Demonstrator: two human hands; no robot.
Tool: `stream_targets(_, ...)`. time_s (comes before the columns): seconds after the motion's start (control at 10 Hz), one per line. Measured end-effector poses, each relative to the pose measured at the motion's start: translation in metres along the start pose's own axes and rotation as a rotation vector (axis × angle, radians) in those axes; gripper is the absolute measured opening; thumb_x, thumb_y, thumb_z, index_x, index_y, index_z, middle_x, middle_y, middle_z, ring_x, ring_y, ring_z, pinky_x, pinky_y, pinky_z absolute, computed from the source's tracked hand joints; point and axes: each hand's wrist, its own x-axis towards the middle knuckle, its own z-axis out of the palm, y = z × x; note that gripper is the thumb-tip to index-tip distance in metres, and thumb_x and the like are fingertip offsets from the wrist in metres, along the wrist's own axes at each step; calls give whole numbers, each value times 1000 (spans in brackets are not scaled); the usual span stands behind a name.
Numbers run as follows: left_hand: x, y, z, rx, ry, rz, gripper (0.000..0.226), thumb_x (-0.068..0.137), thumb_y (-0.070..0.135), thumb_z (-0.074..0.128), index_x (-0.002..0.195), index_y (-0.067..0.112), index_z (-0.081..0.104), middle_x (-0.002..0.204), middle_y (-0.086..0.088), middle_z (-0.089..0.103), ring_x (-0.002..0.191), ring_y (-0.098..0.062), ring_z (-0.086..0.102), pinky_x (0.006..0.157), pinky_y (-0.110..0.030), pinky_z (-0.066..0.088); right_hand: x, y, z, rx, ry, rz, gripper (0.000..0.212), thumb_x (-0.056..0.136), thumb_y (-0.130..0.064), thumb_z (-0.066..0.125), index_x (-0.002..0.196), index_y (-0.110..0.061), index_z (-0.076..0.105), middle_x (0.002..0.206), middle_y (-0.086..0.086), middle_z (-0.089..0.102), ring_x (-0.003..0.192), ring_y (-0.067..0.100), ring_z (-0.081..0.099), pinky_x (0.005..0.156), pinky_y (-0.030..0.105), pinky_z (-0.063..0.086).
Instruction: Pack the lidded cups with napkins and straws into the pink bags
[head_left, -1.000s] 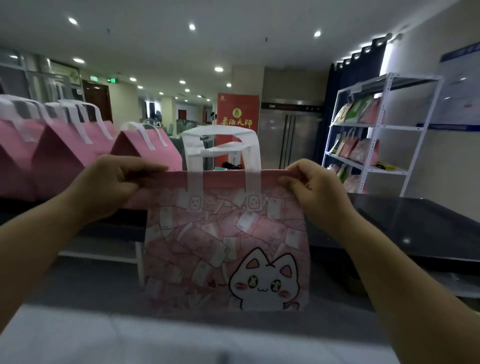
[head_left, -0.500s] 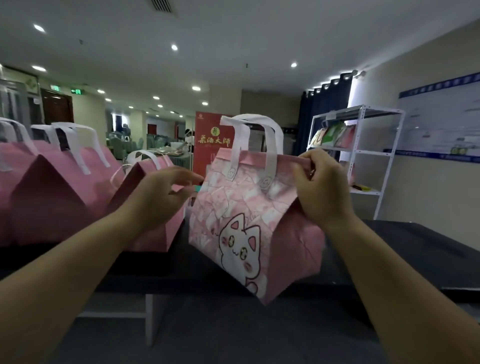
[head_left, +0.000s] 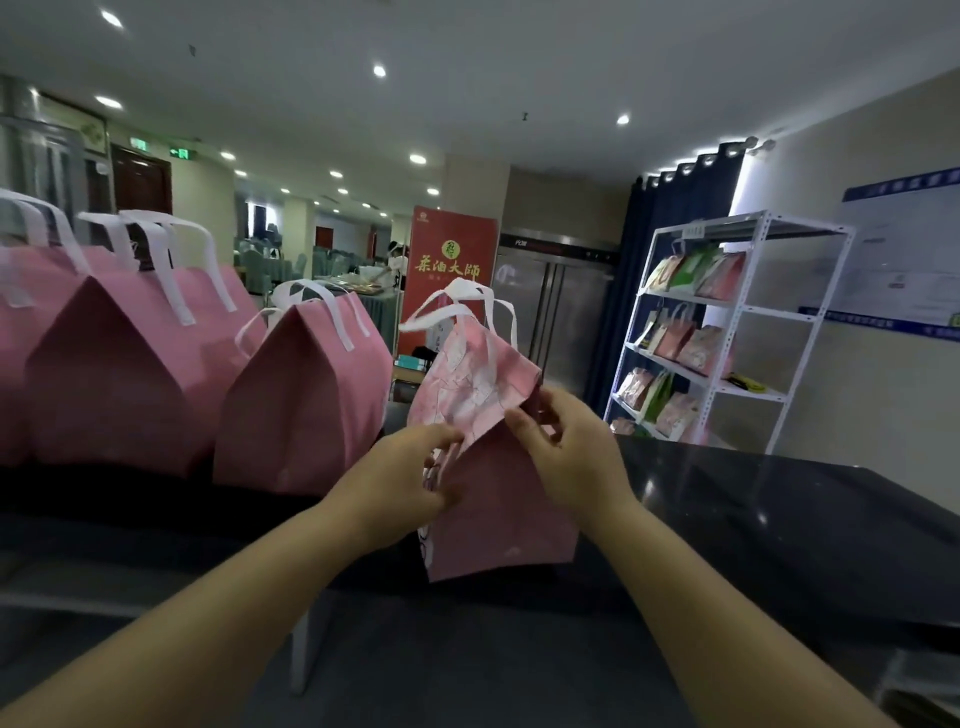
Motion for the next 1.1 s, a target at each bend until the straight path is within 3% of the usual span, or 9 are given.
stream_targets(0.1,2,-6,-1,34,50,-13,54,77,23,69,128,26,51,120,8,58,100,-8,57,89,-32,49,-14,19,3,-114,-147,-24,61,82,-14,64,138,-24,43,127,-4,53,114,13,48,94,32,45)
stream_targets(0.2,5,-9,-4,83,90,-22,48,79,23,65,125,26,53,112,5,60,89,-10,57,82,-33,50,-18,32,7,-114,-213,75,83,81,-5,60,146,-40,22,126,-5,44,114,12,44,91,26,42)
stream_targets(0.4,18,-19,-14,206,159,-120,37,78,18,64,114,20,59,106,-1,65,94,-22,60,80,-37,50,3,30,37,-52,-129,160,63,82,-11,63,139,-22,39,121,2,50,108,18,52,91,36,50)
stream_targets(0.7,46,-45,-26,439,168,-287,25,78,13,55,103,12,56,102,-14,62,92,-39,57,79,-43,48,40,28,84,-112,-192,210,61,84,-14,63,138,-17,34,127,8,46,114,26,49,91,36,44)
stream_targets(0.9,49,-50,-28,457,183,-315,26,79,15,54,105,11,55,103,-17,61,93,-40,57,77,-42,47,51,26,84,-185,-254,215,61,83,-20,63,136,-18,34,126,7,47,111,25,49,91,40,47)
stream_targets(1.0,38,-43,-35,454,165,-322,30,79,28,62,104,12,56,103,-12,62,96,-35,57,79,-40,48,45,20,70,-203,-268,221,57,83,-25,63,134,-19,39,126,6,48,111,24,51,91,40,47)
stream_targets(1.1,23,-39,-42,461,203,-300,34,79,38,64,101,13,58,102,-7,62,97,-30,58,80,-39,48,38,16,51,-232,-172,201,51,86,-33,64,131,-18,46,126,2,50,114,21,50,92,38,47)
